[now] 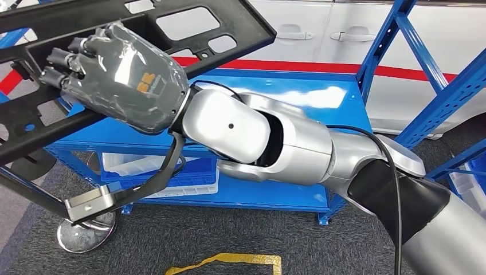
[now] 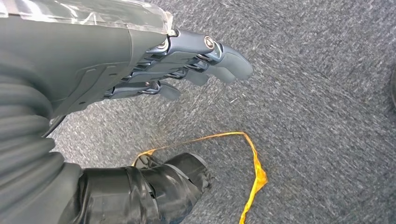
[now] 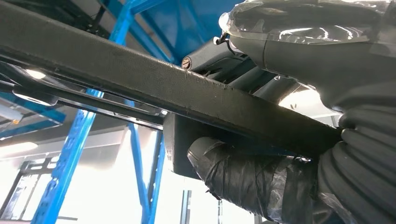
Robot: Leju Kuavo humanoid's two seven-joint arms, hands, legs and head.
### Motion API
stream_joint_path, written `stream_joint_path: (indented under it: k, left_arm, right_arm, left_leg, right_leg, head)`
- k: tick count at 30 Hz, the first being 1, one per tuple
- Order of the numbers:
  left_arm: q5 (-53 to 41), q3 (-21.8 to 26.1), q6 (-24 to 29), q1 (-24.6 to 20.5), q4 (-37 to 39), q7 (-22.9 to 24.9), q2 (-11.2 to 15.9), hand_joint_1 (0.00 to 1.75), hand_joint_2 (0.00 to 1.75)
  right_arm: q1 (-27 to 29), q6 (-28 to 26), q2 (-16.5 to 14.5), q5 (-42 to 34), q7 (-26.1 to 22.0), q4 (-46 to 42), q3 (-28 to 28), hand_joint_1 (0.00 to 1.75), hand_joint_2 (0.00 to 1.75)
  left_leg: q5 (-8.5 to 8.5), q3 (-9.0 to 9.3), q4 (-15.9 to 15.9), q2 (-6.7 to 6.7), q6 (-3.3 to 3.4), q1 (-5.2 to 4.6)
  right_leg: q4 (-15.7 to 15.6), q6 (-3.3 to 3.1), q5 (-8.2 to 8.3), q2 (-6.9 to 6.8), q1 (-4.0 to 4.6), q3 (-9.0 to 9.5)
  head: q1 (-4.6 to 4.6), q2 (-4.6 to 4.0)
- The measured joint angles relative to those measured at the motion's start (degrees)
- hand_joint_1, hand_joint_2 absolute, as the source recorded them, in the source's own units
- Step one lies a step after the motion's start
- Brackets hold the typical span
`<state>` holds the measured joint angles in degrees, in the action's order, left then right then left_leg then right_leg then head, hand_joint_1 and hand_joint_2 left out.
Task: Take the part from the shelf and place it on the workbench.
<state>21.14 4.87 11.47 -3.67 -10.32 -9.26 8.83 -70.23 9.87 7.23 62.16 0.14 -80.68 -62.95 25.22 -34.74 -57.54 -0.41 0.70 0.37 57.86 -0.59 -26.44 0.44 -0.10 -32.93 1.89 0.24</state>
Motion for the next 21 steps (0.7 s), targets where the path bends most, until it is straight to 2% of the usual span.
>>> stream_joint_path:
  k: [4, 7, 9, 11, 12, 13, 14, 15, 16, 17, 18, 21]
  left_arm:
    - [-0.11, 0.00, 0.09, 0.00, 0.00, -0.32, 0.01, 0.00, 1.75]
    - [-0.15, 0.00, 0.15, -0.05, 0.00, -0.44, 0.02, 0.00, 1.75]
    - [-0.16, 0.00, 0.17, -0.10, 0.00, -0.49, 0.02, 0.00, 1.75]
    - [-0.17, 0.00, 0.21, -0.14, 0.00, -0.51, 0.02, 0.00, 1.75]
    - [-0.18, 0.00, 0.22, -0.13, 0.00, -0.51, 0.01, 0.00, 1.75]
    - [-0.19, 0.00, 0.22, -0.12, 0.00, -0.51, 0.01, 0.00, 1.75]
    - [-0.19, 0.00, 0.22, -0.11, 0.00, -0.52, -0.01, 0.00, 1.75]
    - [-0.20, 0.00, 0.21, -0.10, 0.00, -0.54, -0.01, 0.00, 1.75]
    - [-0.21, 0.00, 0.20, -0.10, 0.00, -0.57, 0.04, 0.00, 1.75]
    - [-0.23, 0.00, 0.19, -0.10, 0.00, -0.60, 0.10, 0.00, 1.75]
    - [-0.29, -0.01, 0.18, -0.12, 0.00, -0.62, 0.16, 0.00, 1.75]
    - [-0.51, -0.01, 0.19, -0.12, 0.00, -0.66, 0.22, 0.00, 1.75]
  right_arm:
    - [0.54, -0.01, 0.54, 0.78, 0.35, -0.39, 0.50, 1.75, 1.75]
    - [0.73, 0.01, 0.84, 0.84, 0.38, -0.93, 1.02, 1.75, 1.75]
    - [0.78, 0.14, 1.05, 0.89, 0.38, -1.23, 1.49, 1.75, 1.75]
    - [1.00, 0.41, 1.23, 0.98, 0.37, -1.40, 1.65, 1.75, 1.75]
    - [1.16, 0.55, 1.34, 1.01, 0.37, -1.45, 1.66, 1.75, 1.75]
    - [1.29, 0.65, 1.45, 1.03, 0.37, -1.47, 1.66, 1.75, 1.75]
    - [1.33, 0.71, 1.55, 1.04, 0.37, -1.50, 1.68, 1.75, 1.75]
    - [1.30, 0.76, 1.61, 1.07, 0.37, -1.57, 1.72, 1.75, 1.75]
    - [1.24, 0.79, 1.71, 1.11, 0.37, -1.64, 1.76, 1.75, 1.75]
    - [1.18, 0.84, 1.78, 1.15, 0.35, -1.77, 1.80, 1.75, 1.75]
    - [1.18, 0.87, 1.84, 1.18, 0.33, -1.90, 1.82, 1.75, 1.75]
    - [1.28, 0.93, 2.06, 1.22, 0.33, -2.21, 1.82, 1.75, 1.75]
  left_leg:
    - [0.16, -0.02, -0.11, 0.00, 0.28, -0.23]
    - [-0.16, 0.72, 0.96, 0.19, 0.77, 0.19]
    - [-0.32, 1.39, 1.61, 0.35, 1.02, 0.56]
    - [-0.16, 1.63, 1.62, 0.37, 1.07, 0.68]
    - [-0.01, 1.75, 1.57, 0.36, 0.99, 0.77]
    - [0.19, 1.89, 1.45, 0.32, 0.82, 0.92]
    - [0.47, 2.06, 1.25, 0.25, 0.57, 1.11]
    - [0.87, 2.24, 0.92, 0.18, 0.21, 1.33]
    - [1.30, 2.28, 0.51, 0.10, -0.25, 1.41]
    - [1.61, 2.12, -0.03, 0.02, -0.71, 1.43]
    - [1.77, 1.91, -0.41, -0.01, -1.16, 1.42]
    - [1.85, 1.35, -0.71, 0.03, -2.03, 1.52]
  right_leg:
    - [-0.09, 0.15, 0.03, 0.03, -0.21, 0.04]
    - [0.77, 0.67, -0.66, 0.07, -0.11, -0.19]
    - [5.82, 1.02, -3.17, 0.03, -0.18, -2.63]
    - [13.31, 1.30, -5.80, -0.01, -0.49, -6.84]
    - [15.50, 1.43, -5.91, -0.04, -0.69, -8.38]
    - [15.63, 1.55, -4.91, -0.08, -0.89, -8.93]
    - [13.58, 1.67, -2.92, -0.13, -1.09, -8.39]
    - [9.89, 1.81, -0.55, -0.16, -1.32, -7.04]
    - [6.52, 1.92, 1.10, -0.12, -1.38, -5.58]
    - [3.91, 1.79, 2.06, 0.00, -1.40, -4.46]
    - [2.57, 1.56, 2.27, 0.15, -1.31, -3.94]
    - [2.59, 0.24, 2.01, 0.32, -1.03, -4.23]
  head:
    - [-0.01, 0.00]
    - [0.05, 0.00]
    - [0.19, 0.00]
    - [0.23, 0.00]
    - [0.22, 0.00]
    - [0.23, 0.00]
    - [0.25, 0.00]
    - [0.26, 0.00]
    - [0.27, 0.00]
    - [0.30, 0.00]
    - [0.28, 0.00]
    - [0.25, 0.00]
